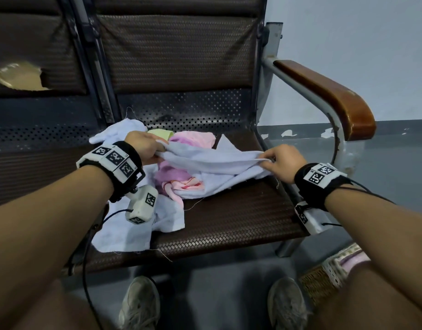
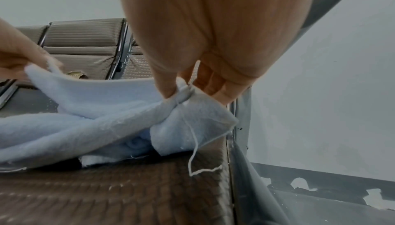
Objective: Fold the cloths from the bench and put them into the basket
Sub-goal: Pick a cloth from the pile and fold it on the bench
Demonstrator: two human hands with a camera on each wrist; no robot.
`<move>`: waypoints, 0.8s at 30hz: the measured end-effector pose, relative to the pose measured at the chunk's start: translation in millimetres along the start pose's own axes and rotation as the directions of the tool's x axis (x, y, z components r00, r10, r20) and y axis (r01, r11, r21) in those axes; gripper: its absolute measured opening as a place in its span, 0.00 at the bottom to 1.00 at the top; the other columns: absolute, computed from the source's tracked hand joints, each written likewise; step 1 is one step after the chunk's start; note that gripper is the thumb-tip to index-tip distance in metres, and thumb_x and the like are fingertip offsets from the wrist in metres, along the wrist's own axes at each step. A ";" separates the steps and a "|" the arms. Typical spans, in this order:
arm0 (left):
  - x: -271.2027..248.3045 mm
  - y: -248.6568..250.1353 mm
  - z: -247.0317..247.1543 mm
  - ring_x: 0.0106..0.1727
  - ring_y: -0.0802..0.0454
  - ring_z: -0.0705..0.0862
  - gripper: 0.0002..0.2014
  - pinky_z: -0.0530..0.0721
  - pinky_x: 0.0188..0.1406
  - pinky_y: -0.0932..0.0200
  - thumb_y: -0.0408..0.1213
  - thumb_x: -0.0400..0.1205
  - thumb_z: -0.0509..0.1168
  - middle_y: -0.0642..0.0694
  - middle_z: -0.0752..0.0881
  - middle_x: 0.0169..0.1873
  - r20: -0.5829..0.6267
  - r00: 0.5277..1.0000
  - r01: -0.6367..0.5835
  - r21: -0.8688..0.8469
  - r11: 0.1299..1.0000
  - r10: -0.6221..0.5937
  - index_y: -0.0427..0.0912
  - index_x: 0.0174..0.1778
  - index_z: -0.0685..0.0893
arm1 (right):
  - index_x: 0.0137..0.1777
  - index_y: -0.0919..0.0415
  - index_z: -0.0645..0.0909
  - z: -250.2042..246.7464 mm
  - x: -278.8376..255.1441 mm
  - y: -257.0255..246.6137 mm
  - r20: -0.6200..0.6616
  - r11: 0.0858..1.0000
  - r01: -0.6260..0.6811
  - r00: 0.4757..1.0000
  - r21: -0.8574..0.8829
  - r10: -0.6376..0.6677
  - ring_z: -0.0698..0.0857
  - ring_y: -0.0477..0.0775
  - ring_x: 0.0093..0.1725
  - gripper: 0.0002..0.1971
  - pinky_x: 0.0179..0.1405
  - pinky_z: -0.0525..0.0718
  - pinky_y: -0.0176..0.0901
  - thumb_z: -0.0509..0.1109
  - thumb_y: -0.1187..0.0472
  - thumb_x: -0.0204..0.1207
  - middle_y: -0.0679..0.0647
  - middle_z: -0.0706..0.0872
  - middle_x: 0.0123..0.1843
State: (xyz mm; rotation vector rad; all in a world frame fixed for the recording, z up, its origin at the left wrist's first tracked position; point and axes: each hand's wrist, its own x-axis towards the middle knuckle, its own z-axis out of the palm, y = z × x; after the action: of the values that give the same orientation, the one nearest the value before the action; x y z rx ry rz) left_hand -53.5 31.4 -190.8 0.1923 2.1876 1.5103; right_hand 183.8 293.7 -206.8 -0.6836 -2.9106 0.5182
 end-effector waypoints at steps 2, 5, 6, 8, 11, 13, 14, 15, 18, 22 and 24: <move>-0.1 -2.8 -1.3 0.32 0.47 0.88 0.10 0.90 0.26 0.59 0.19 0.73 0.74 0.36 0.87 0.39 0.036 0.999 0.022 0.056 0.998 -0.024 0.38 0.35 0.84 | 0.58 0.53 0.91 -3.2 0.1 -1.9 -0.030 0.999 0.020 0.999 0.026 -0.019 0.87 0.56 0.49 0.10 0.46 0.72 0.38 0.71 0.59 0.81 0.54 0.91 0.48; -1.6 -5.5 -1.2 0.38 0.45 0.88 0.16 0.93 0.38 0.50 0.25 0.67 0.82 0.39 0.86 0.37 0.110 0.993 0.015 0.119 0.993 -0.029 0.41 0.33 0.79 | 0.57 0.52 0.91 -6.4 1.5 -6.1 -0.034 0.998 0.050 0.998 0.037 -0.048 0.87 0.57 0.52 0.12 0.46 0.74 0.39 0.67 0.63 0.81 0.55 0.92 0.50; -1.0 -6.3 -1.1 0.38 0.45 0.88 0.15 0.93 0.37 0.50 0.28 0.69 0.82 0.38 0.85 0.38 0.098 0.995 0.021 0.127 0.992 -0.033 0.40 0.34 0.79 | 0.57 0.52 0.91 -7.9 2.0 -6.7 -0.039 0.998 0.056 0.998 0.039 -0.054 0.88 0.57 0.52 0.14 0.48 0.76 0.41 0.66 0.64 0.81 0.56 0.92 0.51; -0.9 -5.4 -1.0 0.33 0.45 0.89 0.08 0.90 0.27 0.56 0.32 0.75 0.77 0.36 0.87 0.41 0.027 1.000 -0.017 0.079 0.997 0.015 0.36 0.40 0.83 | 0.57 0.52 0.90 -12.1 2.7 -6.9 -0.045 0.998 0.058 0.997 0.028 -0.056 0.88 0.59 0.52 0.15 0.50 0.80 0.43 0.63 0.66 0.81 0.57 0.91 0.51; -0.8 0.5 -5.1 0.31 0.41 0.91 0.02 0.86 0.24 0.59 0.30 0.79 0.69 0.35 0.88 0.43 -0.108 0.991 -0.079 -0.011 0.997 0.077 0.36 0.43 0.85 | 0.55 0.52 0.89 -17.0 3.5 -7.2 -0.015 0.996 0.079 0.997 -0.037 -0.079 0.87 0.59 0.49 0.15 0.47 0.78 0.43 0.62 0.66 0.81 0.57 0.89 0.46; -2.5 5.3 -4.8 0.42 0.39 0.90 0.08 0.86 0.37 0.52 0.29 0.78 0.72 0.37 0.89 0.45 -0.068 0.988 -0.134 0.082 0.988 0.140 0.34 0.52 0.84 | 0.49 0.54 0.88 -16.6 4.9 -8.4 0.030 0.989 0.081 0.997 -0.124 -0.078 0.86 0.62 0.50 0.12 0.46 0.78 0.45 0.63 0.65 0.79 0.57 0.89 0.45; -3.4 5.9 -2.5 0.44 0.40 0.90 0.11 0.85 0.40 0.53 0.28 0.78 0.72 0.38 0.90 0.43 -0.046 0.992 -0.117 0.030 0.993 0.118 0.33 0.55 0.83 | 0.47 0.55 0.87 -15.6 5.9 -9.1 0.053 0.983 0.058 0.997 -0.175 -0.050 0.86 0.64 0.50 0.10 0.46 0.79 0.46 0.64 0.64 0.78 0.57 0.88 0.43; -4.2 8.6 0.1 0.42 0.41 0.91 0.09 0.86 0.38 0.54 0.29 0.81 0.69 0.38 0.90 0.39 -0.033 0.998 -0.055 -0.101 0.993 0.052 0.31 0.56 0.81 | 0.46 0.57 0.87 -14.6 6.8 -9.7 0.071 0.973 0.024 0.997 -0.228 -0.008 0.86 0.65 0.49 0.09 0.45 0.81 0.47 0.64 0.63 0.77 0.58 0.88 0.43; 4.0 8.2 0.2 0.21 0.48 0.88 0.13 0.82 0.16 0.64 0.28 0.88 0.51 0.38 0.87 0.21 -0.082 0.992 0.082 -0.127 0.988 -0.093 0.25 0.50 0.80 | 0.47 0.59 0.90 -13.2 6.6 -5.1 0.091 0.964 -0.050 0.993 -0.263 0.077 0.86 0.66 0.47 0.11 0.44 0.82 0.48 0.66 0.60 0.76 0.61 0.88 0.42; 2.2 4.4 -2.8 0.20 0.51 0.87 0.14 0.83 0.18 0.64 0.22 0.86 0.53 0.37 0.87 0.36 -0.133 0.991 0.005 -0.150 0.989 -0.026 0.38 0.61 0.79 | 0.51 0.57 0.91 -10.6 1.1 6.3 0.066 0.995 -0.048 0.996 -0.089 0.054 0.85 0.58 0.46 0.11 0.45 0.76 0.42 0.67 0.63 0.78 0.57 0.89 0.43; -0.2 -0.6 -4.4 0.20 0.53 0.87 0.12 0.83 0.18 0.66 0.22 0.84 0.59 0.38 0.86 0.38 -0.124 0.992 -0.015 -0.186 0.982 -0.008 0.39 0.58 0.82 | 0.51 0.52 0.88 -10.6 -1.6 8.8 0.021 0.998 -0.061 0.998 0.011 0.060 0.83 0.55 0.44 0.12 0.44 0.73 0.41 0.66 0.66 0.78 0.51 0.86 0.39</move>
State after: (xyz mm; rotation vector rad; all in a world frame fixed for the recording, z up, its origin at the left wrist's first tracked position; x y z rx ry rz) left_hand -55.2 27.4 -190.0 0.0417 2.1224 1.7615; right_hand 190.7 303.6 -200.0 -0.7715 -2.9114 0.5507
